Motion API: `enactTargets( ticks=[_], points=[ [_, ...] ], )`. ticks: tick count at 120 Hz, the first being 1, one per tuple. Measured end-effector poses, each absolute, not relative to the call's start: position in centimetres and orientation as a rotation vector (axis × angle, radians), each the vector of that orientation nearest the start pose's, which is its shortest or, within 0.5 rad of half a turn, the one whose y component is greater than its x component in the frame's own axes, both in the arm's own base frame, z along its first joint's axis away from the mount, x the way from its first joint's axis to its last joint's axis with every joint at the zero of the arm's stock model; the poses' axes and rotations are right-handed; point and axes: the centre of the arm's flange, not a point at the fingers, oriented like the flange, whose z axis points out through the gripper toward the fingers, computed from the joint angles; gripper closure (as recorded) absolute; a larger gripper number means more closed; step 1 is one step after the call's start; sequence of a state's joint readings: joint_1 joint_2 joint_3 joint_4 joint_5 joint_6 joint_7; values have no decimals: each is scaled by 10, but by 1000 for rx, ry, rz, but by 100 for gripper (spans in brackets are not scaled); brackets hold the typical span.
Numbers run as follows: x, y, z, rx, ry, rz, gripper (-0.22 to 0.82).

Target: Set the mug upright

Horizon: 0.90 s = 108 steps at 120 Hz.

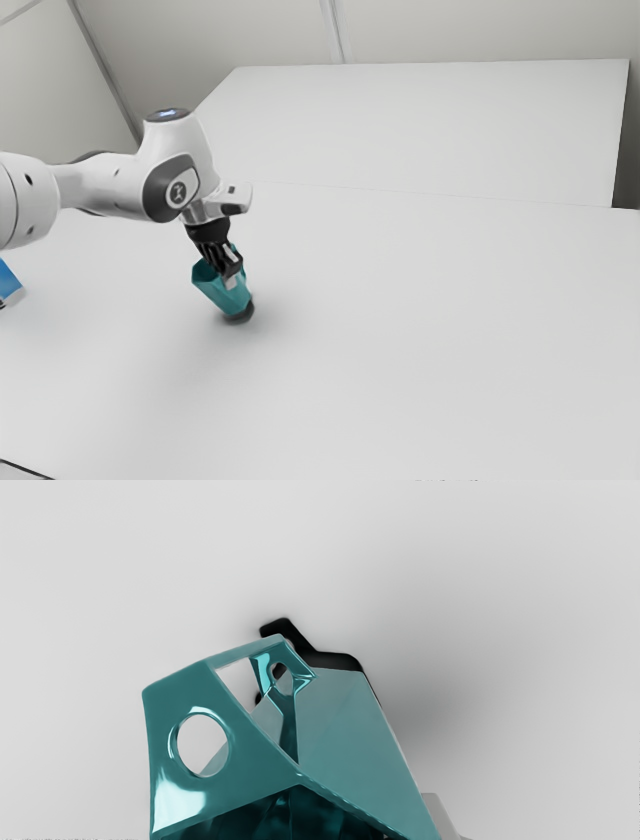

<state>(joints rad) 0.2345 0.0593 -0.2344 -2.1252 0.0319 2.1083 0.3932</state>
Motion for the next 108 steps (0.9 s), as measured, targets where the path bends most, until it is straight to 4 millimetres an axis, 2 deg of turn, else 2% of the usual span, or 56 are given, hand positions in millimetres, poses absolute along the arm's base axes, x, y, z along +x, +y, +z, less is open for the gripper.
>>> enactTargets(
  ticks=[39, 57, 63, 81, 93, 108],
  points=[
    [544, 0, 358, -3100, 522, 162, 78],
    [544, -1, 355, -3105, 485, 168, 78],
    [544, -1, 355, -3108, 474, 169, 71],
    [544, -8, 360, -3108, 465, 153, 38],
    [543, -16, 385, -3093, 469, 78, 24],
    [540, -29, 424, -3070, 483, -19, 13]
  ],
)
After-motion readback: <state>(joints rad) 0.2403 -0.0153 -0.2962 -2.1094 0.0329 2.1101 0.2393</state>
